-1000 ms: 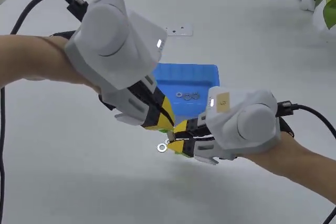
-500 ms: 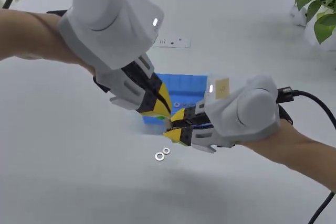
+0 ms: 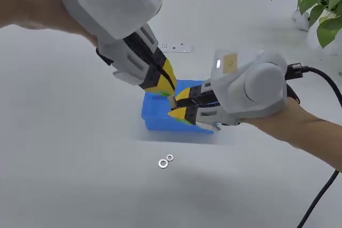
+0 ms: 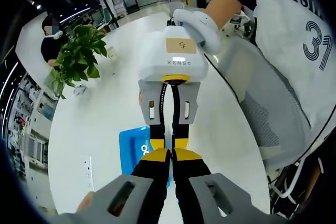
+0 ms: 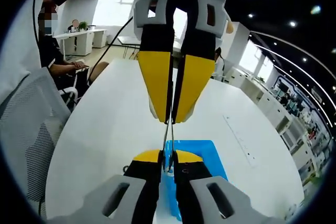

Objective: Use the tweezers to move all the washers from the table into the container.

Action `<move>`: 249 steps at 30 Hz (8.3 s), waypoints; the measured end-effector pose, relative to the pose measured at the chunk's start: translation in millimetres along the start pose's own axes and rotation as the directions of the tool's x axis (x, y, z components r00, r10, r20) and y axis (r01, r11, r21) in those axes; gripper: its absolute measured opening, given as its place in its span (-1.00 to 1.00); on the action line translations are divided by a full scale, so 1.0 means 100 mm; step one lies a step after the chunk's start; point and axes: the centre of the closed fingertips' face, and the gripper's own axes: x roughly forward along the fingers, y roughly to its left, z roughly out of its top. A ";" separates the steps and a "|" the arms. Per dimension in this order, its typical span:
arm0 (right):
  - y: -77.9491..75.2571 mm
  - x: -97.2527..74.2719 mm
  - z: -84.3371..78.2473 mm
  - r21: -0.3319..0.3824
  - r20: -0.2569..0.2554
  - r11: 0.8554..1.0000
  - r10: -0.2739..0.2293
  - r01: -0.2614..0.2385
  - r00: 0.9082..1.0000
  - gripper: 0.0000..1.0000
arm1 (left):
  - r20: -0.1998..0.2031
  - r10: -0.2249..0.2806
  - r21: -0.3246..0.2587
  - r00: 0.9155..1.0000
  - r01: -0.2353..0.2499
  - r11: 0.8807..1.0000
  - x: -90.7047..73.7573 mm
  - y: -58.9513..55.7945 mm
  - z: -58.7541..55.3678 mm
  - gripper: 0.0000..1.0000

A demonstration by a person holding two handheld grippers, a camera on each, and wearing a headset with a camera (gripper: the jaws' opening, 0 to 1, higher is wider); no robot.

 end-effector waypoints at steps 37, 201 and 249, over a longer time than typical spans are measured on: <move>-0.43 0.73 -0.54 0.057 -0.037 0.997 0.058 -0.056 0.998 -0.81 | -0.011 -0.028 -0.120 1.000 0.027 0.992 0.44 0.55 -0.82 -0.88; 0.87 0.52 -0.46 0.122 -0.022 0.982 0.150 -0.146 0.989 -0.81 | -0.022 -0.092 -0.176 0.995 0.087 0.981 0.64 -0.66 -0.52 -0.87; -0.29 0.18 0.06 0.014 0.020 0.998 -0.054 0.054 0.998 -0.81 | -0.030 0.016 0.003 0.999 -0.016 1.000 -0.01 0.32 -0.23 -0.88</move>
